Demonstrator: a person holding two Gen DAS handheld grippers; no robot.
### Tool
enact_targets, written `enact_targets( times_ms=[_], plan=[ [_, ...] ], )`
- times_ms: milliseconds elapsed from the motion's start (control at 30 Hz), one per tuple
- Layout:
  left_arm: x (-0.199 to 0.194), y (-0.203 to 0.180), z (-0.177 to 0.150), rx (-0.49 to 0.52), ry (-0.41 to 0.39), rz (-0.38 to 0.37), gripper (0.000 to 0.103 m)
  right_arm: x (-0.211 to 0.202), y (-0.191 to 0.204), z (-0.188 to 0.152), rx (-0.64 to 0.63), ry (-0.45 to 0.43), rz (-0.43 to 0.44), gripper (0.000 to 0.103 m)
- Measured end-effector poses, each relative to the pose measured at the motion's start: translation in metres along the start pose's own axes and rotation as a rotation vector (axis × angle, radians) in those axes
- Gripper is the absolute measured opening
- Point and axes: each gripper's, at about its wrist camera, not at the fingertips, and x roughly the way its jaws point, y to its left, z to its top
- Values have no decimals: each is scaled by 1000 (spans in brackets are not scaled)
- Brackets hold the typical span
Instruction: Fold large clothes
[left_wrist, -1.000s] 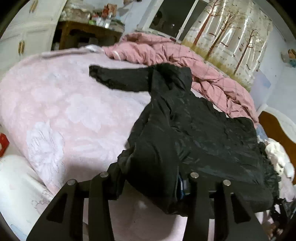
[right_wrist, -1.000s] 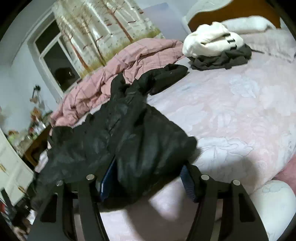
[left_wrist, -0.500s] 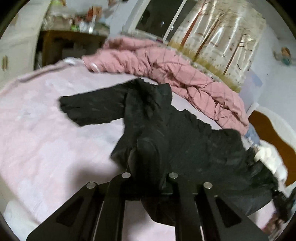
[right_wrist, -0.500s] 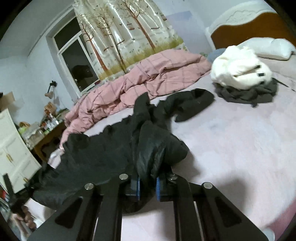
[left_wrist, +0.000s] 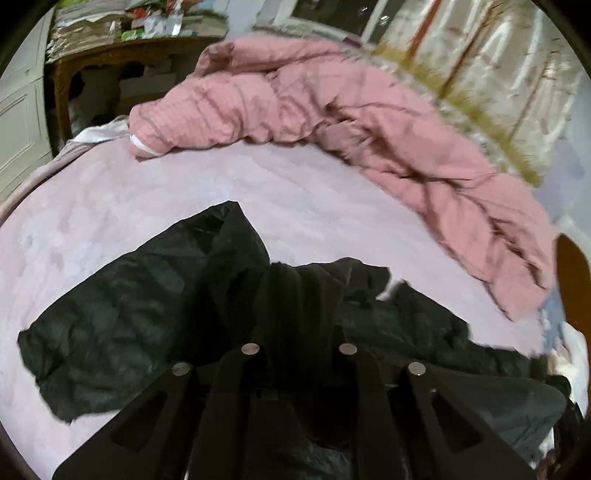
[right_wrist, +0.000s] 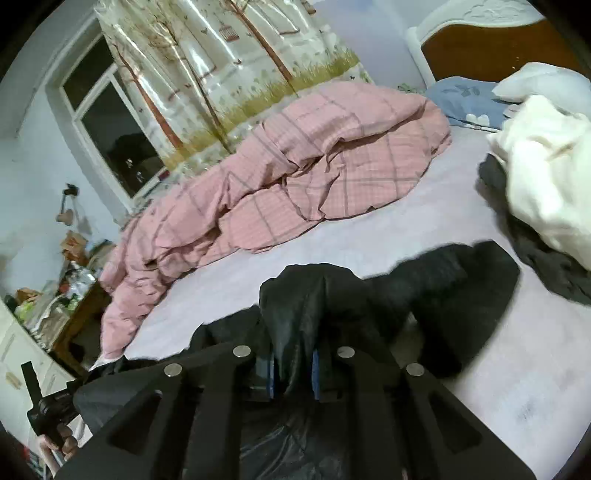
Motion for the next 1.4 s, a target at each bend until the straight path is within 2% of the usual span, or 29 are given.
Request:
enact_targets(
  times_ms=[67,200,267,333,400,467,533,567,600,700,767,833,867,933,1000,1100,1167,1267,1400],
  plan=[
    [23,-1,9,-21,13,30,15,29,5,7,-7,17,-34,14],
    [56,-10,18,21,24,93,16,80,7,10,4,28,-81,16],
    [70,-13,22,45,30,124,20,99,7,9,-9,31,-107,17],
    [85,-19,24,85,25,186,34,118,7,6,-22,36,-141,17],
    [95,-21,25,134,4,237,42,131,6,3,-38,46,-173,24],
    [96,-16,23,142,-14,206,43,139,2,1,-44,60,-199,35],
    [82,-6,18,99,-55,120,43,133,-4,0,-19,52,-198,53],
    [71,-4,16,94,-94,85,44,125,-7,1,-7,30,-196,72],
    [56,-3,12,108,-145,67,47,116,-9,2,3,0,-190,84],
    [7,-11,-4,193,-324,53,63,83,-11,9,17,-85,-167,86],
    [-25,-21,-18,266,-419,28,64,63,-6,12,18,-114,-152,86],
    [-48,-36,-28,341,-452,-1,64,44,6,12,-2,-135,-109,86],
    [-54,-46,-32,386,-436,-11,64,35,16,10,-39,-129,-67,86],
    [-54,-72,-40,482,-331,13,64,30,39,4,-122,-71,-11,86],
    [-41,-94,-43,523,-223,6,64,41,70,-9,-218,80,52,86],
    [-21,-123,-48,553,-190,18,64,67,94,-25,-216,229,62,86],
    [4,-133,-45,535,-104,9,64,88,103,-29,-237,279,31,86],
    [46,-127,-40,447,12,-4,64,131,94,-37,-226,378,-47,86],
    [100,-111,-45,427,108,8,60,181,56,-51,-150,487,-20,86]
  ],
)
